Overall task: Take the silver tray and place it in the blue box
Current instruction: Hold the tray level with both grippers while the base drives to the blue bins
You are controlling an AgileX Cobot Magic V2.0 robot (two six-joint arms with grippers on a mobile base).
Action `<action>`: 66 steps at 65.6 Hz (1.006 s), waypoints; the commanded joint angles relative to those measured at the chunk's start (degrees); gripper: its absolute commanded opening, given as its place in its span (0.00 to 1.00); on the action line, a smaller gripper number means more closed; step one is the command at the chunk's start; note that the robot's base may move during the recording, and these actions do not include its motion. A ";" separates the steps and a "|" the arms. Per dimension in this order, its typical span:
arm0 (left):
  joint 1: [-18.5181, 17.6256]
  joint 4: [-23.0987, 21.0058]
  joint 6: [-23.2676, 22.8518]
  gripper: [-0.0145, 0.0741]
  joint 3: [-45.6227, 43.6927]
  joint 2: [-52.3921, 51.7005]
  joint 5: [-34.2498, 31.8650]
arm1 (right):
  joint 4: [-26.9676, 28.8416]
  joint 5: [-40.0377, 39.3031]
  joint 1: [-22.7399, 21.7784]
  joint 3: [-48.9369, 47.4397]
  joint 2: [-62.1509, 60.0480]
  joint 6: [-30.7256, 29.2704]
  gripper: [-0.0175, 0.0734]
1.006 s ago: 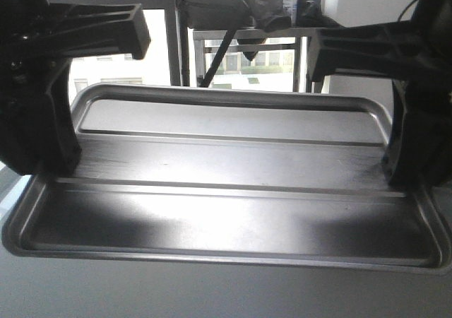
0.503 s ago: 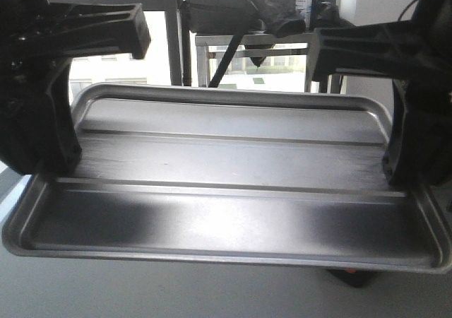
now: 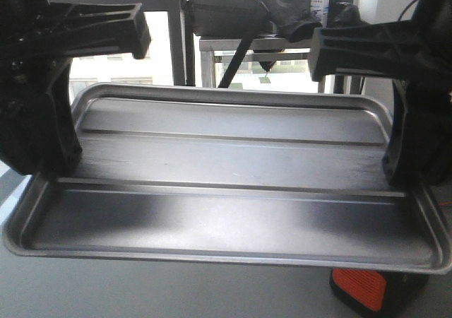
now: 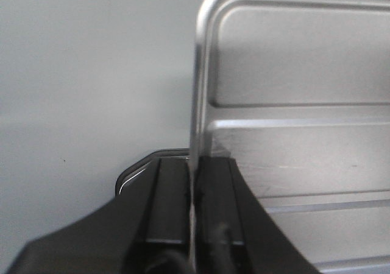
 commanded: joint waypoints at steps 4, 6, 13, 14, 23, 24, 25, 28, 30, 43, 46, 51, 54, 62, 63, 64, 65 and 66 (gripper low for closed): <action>-0.42 1.11 -0.14 0.15 -1.57 -1.76 -0.47 | -2.68 -0.70 -0.09 -1.33 -1.21 -0.06 0.27; -0.42 1.11 -0.14 0.15 -1.57 -1.76 -0.47 | -2.68 -0.70 -0.09 -1.33 -1.21 -0.06 0.27; -0.42 1.11 -0.14 0.15 -1.57 -1.76 -0.47 | -2.68 -0.70 -0.09 -1.33 -1.21 -0.06 0.27; -0.42 1.11 -0.14 0.15 -1.57 -1.76 -0.47 | -2.68 -0.70 -0.09 -1.33 -1.21 -0.06 0.27; -0.42 1.11 -0.14 0.15 -1.57 -1.76 -0.47 | -2.68 -0.70 -0.09 -1.33 -1.21 -0.06 0.27; -0.42 1.11 -0.14 0.15 -1.57 -1.76 -0.47 | -2.68 -0.70 -0.09 -1.33 -1.21 -0.06 0.27; -0.42 1.11 -0.14 0.15 -1.57 -1.76 -0.47 | -2.68 -0.70 -0.09 -1.33 -1.21 -0.06 0.27; -0.42 1.11 -0.14 0.15 -1.57 -1.76 -0.47 | -2.68 -0.70 -0.09 -1.33 -1.21 -0.06 0.27; -0.42 1.11 -0.14 0.15 -1.57 -1.76 -0.47 | -2.68 -0.70 -0.09 -1.33 -1.21 -0.06 0.27; -0.42 1.11 -0.14 0.15 -1.57 -1.76 -0.47 | -2.68 -0.70 -0.09 -1.33 -1.21 -0.06 0.27; -0.42 1.11 -0.14 0.15 -1.57 -1.76 -0.47 | -2.68 -0.70 -0.09 -1.33 -1.21 -0.06 0.27; -0.42 1.11 -0.14 0.15 -1.57 -1.76 -0.47 | -2.68 -0.70 -0.09 -1.33 -1.21 -0.06 0.27; -0.42 1.11 -0.14 0.15 -1.57 -1.76 -0.47 | -2.68 -0.70 -0.09 -1.33 -1.21 -0.06 0.27; -0.42 1.11 -0.14 0.15 -1.57 -1.76 -0.47 | -2.68 -0.70 -0.09 -1.33 -1.21 -0.06 0.27; -0.42 1.11 -0.14 0.15 -1.57 -1.76 -0.47 | -2.68 -0.70 -0.09 -1.33 -1.21 -0.06 0.27; -0.42 1.11 -0.14 0.15 -1.57 -1.76 -0.47 | -2.68 -0.70 -0.09 -1.33 -1.21 -0.06 0.27; -0.42 1.11 -0.14 0.15 -1.57 -1.76 -0.47 | -2.68 -0.70 -0.09 -1.33 -1.21 -0.06 0.27; -0.42 1.11 -0.14 0.15 -1.57 -1.76 -0.47 | -2.68 -0.70 -0.09 -1.33 -1.21 -0.06 0.27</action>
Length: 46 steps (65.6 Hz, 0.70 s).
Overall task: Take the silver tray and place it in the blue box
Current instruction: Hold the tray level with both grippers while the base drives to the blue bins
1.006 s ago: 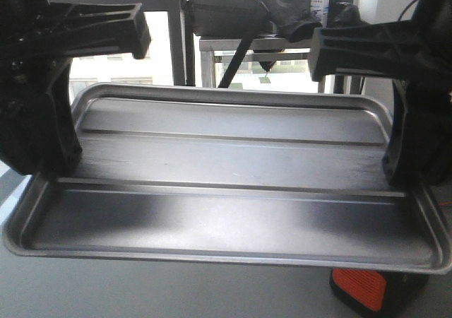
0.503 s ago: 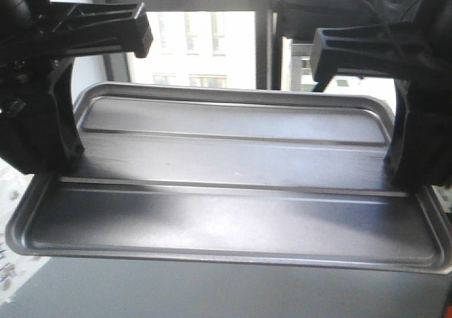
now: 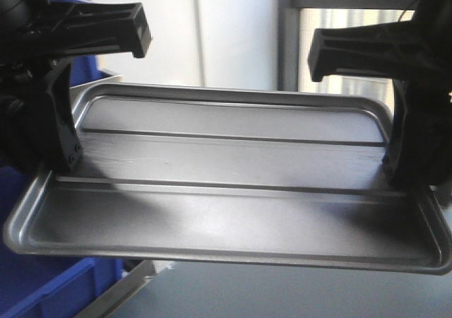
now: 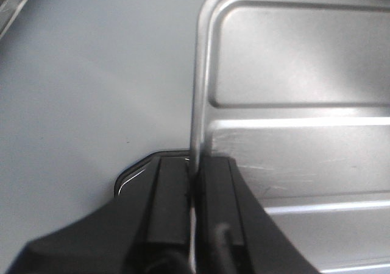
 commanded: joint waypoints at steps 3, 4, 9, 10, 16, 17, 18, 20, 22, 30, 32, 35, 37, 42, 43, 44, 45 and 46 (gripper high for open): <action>-0.42 1.11 -0.14 0.15 -1.57 -1.76 -0.25 | -2.68 -0.82 -0.09 -1.33 -1.21 -0.06 0.27; -0.42 1.11 -0.14 0.15 -1.57 -1.76 -0.25 | -2.68 -0.82 -0.09 -1.33 -1.21 -0.06 0.27; -0.42 1.11 -0.14 0.15 -1.57 -1.76 -0.25 | -2.68 -0.82 -0.09 -1.33 -1.21 -0.06 0.27; -0.42 1.11 -0.14 0.15 -1.57 -1.76 -0.25 | -2.68 -0.82 -0.09 -1.33 -1.21 -0.06 0.27; -0.42 1.11 -0.14 0.15 -1.57 -1.76 -0.25 | -2.68 -0.82 -0.09 -1.33 -1.21 -0.06 0.27; -0.42 1.11 -0.14 0.15 -1.57 -1.76 -0.25 | -2.68 -0.82 -0.09 -1.33 -1.21 -0.06 0.27; -0.42 1.11 -0.14 0.15 -1.57 -1.76 -0.25 | -2.68 -0.82 -0.09 -1.33 -1.21 -0.06 0.27; -0.42 1.11 -0.14 0.15 -1.57 -1.76 -0.25 | -2.68 -0.82 -0.09 -1.33 -1.21 -0.06 0.27; -0.42 1.11 -0.14 0.15 -1.57 -1.76 -0.25 | -2.68 -0.82 -0.09 -1.33 -1.21 -0.06 0.27; -0.42 1.11 -0.14 0.15 -1.57 -1.76 -0.25 | -2.68 -0.82 -0.09 -1.33 -1.21 -0.06 0.27; -0.42 1.11 -0.14 0.15 -1.57 -1.76 -0.25 | -2.68 -0.82 -0.09 -1.33 -1.21 -0.06 0.27; -0.42 1.11 -0.14 0.15 -1.57 -1.76 -0.25 | -2.68 -0.82 -0.09 -1.33 -1.21 -0.06 0.27; -0.42 1.11 -0.14 0.15 -1.57 -1.76 -0.25 | -2.68 -0.82 -0.09 -1.33 -1.21 -0.06 0.27; -0.42 1.11 -0.14 0.15 -1.57 -1.76 -0.25 | -2.68 -0.82 -0.09 -1.33 -1.21 -0.06 0.27; -0.42 1.11 -0.14 0.15 -1.57 -1.76 -0.25 | -2.68 -0.82 -0.09 -1.33 -1.21 -0.06 0.27; -0.42 1.11 -0.14 0.15 -1.57 -1.76 -0.25 | -2.68 -0.82 -0.09 -1.33 -1.21 -0.06 0.27; -0.42 1.11 -0.14 0.15 -1.57 -1.76 -0.25 | -2.68 -0.82 -0.09 -1.33 -1.21 -0.06 0.27; -0.42 1.11 -0.14 0.15 -1.57 -1.76 -0.25 | -2.68 -0.82 -0.09 -1.33 -1.21 -0.06 0.27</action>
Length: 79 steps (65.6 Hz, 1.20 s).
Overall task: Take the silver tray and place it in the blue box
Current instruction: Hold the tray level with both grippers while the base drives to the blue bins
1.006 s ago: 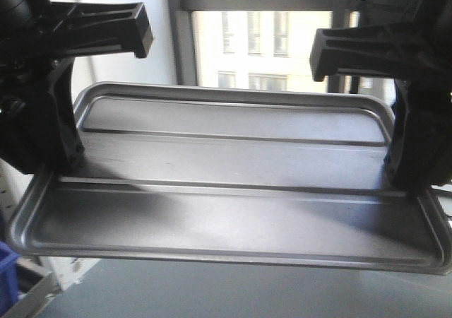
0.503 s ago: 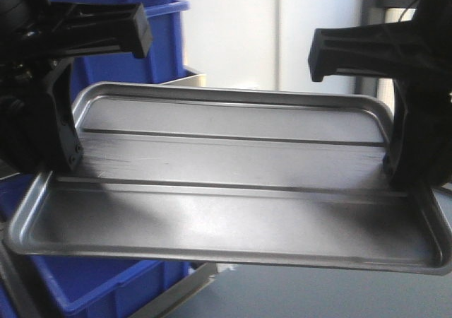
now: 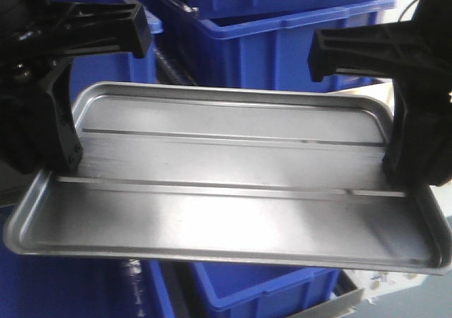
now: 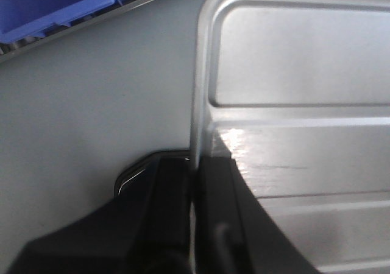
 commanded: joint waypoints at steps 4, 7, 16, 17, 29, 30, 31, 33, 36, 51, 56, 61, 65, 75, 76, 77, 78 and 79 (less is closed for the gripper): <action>-0.42 1.11 -0.14 0.15 -1.57 -1.76 -0.25 | -2.68 -0.82 -0.09 -1.33 -1.21 -0.06 0.27; -0.42 1.11 -0.14 0.15 -1.57 -1.76 -0.25 | -2.68 -0.82 -0.09 -1.33 -1.21 -0.06 0.27; -0.42 1.11 -0.14 0.15 -1.57 -1.76 -0.25 | -2.68 -0.82 -0.09 -1.33 -1.21 -0.06 0.27; -0.42 1.11 -0.14 0.15 -1.57 -1.76 -0.25 | -2.68 -0.82 -0.09 -1.33 -1.21 -0.06 0.27; -0.42 1.11 -0.14 0.15 -1.57 -1.76 -0.25 | -2.68 -0.82 -0.09 -1.33 -1.21 -0.06 0.27; -0.42 1.11 -0.14 0.15 -1.57 -1.76 -0.25 | -2.68 -0.82 -0.09 -1.33 -1.21 -0.06 0.27; -0.42 1.11 -0.14 0.15 -1.57 -1.76 -0.25 | -2.68 -0.82 -0.09 -1.33 -1.21 -0.06 0.27; -0.42 1.11 -0.14 0.15 -1.57 -1.76 -0.25 | -2.68 -0.82 -0.09 -1.33 -1.21 -0.06 0.27; -0.42 1.11 -0.14 0.15 -1.57 -1.76 -0.25 | -2.68 -0.82 -0.09 -1.33 -1.21 -0.06 0.27; -0.42 1.11 -0.14 0.15 -1.57 -1.76 -0.25 | -2.68 -0.82 -0.09 -1.33 -1.21 -0.06 0.27; -0.42 1.11 -0.14 0.15 -1.57 -1.76 -0.25 | -2.68 -0.82 -0.09 -1.33 -1.21 -0.06 0.27; -0.42 1.11 -0.14 0.15 -1.57 -1.76 -0.25 | -2.68 -0.82 -0.09 -1.33 -1.21 -0.06 0.27; -0.42 1.11 -0.14 0.15 -1.57 -1.76 -0.25 | -2.68 -0.82 -0.09 -1.33 -1.21 -0.06 0.27; -0.42 1.11 -0.14 0.15 -1.57 -1.76 -0.25 | -2.68 -0.82 -0.09 -1.33 -1.21 -0.06 0.27; -0.42 1.11 -0.14 0.15 -1.57 -1.76 -0.25 | -2.68 -0.82 -0.09 -1.33 -1.21 -0.06 0.27; -0.42 1.11 -0.14 0.15 -1.57 -1.76 -0.25 | -2.68 -0.82 -0.09 -1.33 -1.21 -0.06 0.27; -0.42 1.11 -0.14 0.15 -1.57 -1.76 -0.25 | -2.68 -0.82 -0.09 -1.33 -1.21 -0.06 0.27; -0.42 1.11 -0.14 0.15 -1.57 -1.76 -0.25 | -2.68 -0.82 -0.09 -1.33 -1.21 -0.06 0.27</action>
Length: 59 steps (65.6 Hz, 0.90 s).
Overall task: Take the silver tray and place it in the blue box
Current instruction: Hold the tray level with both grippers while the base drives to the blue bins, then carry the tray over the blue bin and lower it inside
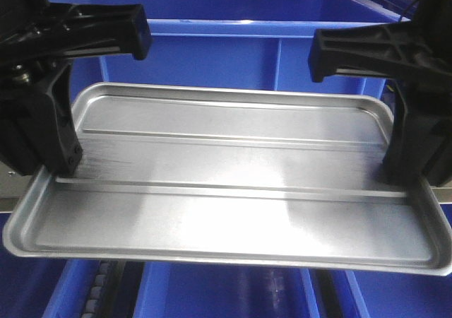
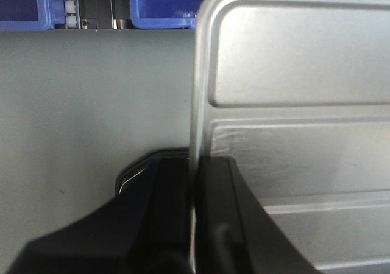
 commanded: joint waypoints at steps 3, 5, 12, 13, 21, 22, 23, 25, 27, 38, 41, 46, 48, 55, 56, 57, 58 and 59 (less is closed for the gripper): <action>-0.42 1.11 -0.14 0.15 -1.57 -1.76 -0.46 | -2.68 -0.72 -0.09 -1.33 -1.21 -0.06 0.27; -0.42 1.11 -0.14 0.15 -1.57 -1.76 -0.46 | -2.68 -0.72 -0.09 -1.33 -1.21 -0.06 0.27; -0.42 1.11 -0.14 0.15 -1.57 -1.76 -0.46 | -2.68 -0.72 -0.09 -1.33 -1.21 -0.06 0.27; -0.42 1.11 -0.14 0.15 -1.57 -1.76 -0.46 | -2.68 -0.72 -0.09 -1.33 -1.21 -0.06 0.27; -0.42 1.11 -0.14 0.15 -1.57 -1.76 -0.46 | -2.68 -0.72 -0.09 -1.33 -1.21 -0.06 0.27; -0.42 1.11 -0.14 0.15 -1.57 -1.76 -0.46 | -2.68 -0.72 -0.09 -1.33 -1.21 -0.06 0.27; -0.42 1.11 -0.14 0.15 -1.57 -1.76 -0.46 | -2.68 -0.72 -0.09 -1.33 -1.21 -0.06 0.27; -0.42 1.11 -0.14 0.15 -1.57 -1.76 -0.46 | -2.68 -0.72 -0.09 -1.33 -1.21 -0.06 0.27; -0.42 1.11 -0.14 0.15 -1.57 -1.76 -0.46 | -2.68 -0.72 -0.09 -1.33 -1.21 -0.06 0.27; -0.42 1.11 -0.14 0.15 -1.57 -1.76 -0.46 | -2.68 -0.72 -0.09 -1.33 -1.21 -0.06 0.27; -0.42 1.11 -0.14 0.15 -1.57 -1.76 -0.46 | -2.68 -0.72 -0.09 -1.33 -1.21 -0.06 0.27; -0.42 1.11 -0.14 0.15 -1.57 -1.76 -0.46 | -2.68 -0.72 -0.09 -1.33 -1.21 -0.06 0.27; -0.42 1.11 -0.14 0.15 -1.57 -1.76 -0.46 | -2.68 -0.72 -0.09 -1.33 -1.21 -0.06 0.27; -0.42 1.11 -0.14 0.15 -1.57 -1.76 -0.46 | -2.68 -0.72 -0.09 -1.33 -1.21 -0.06 0.27; -0.42 1.11 -0.14 0.15 -1.57 -1.76 -0.46 | -2.68 -0.72 -0.09 -1.33 -1.21 -0.06 0.27; -0.42 1.11 -0.14 0.15 -1.57 -1.76 -0.46 | -2.68 -0.72 -0.09 -1.33 -1.21 -0.06 0.27; -0.42 1.11 -0.14 0.15 -1.57 -1.76 -0.46 | -2.68 -0.72 -0.09 -1.33 -1.21 -0.06 0.27; -0.42 1.11 -0.14 0.15 -1.57 -1.76 -0.46 | -2.68 -0.72 -0.09 -1.33 -1.21 -0.06 0.27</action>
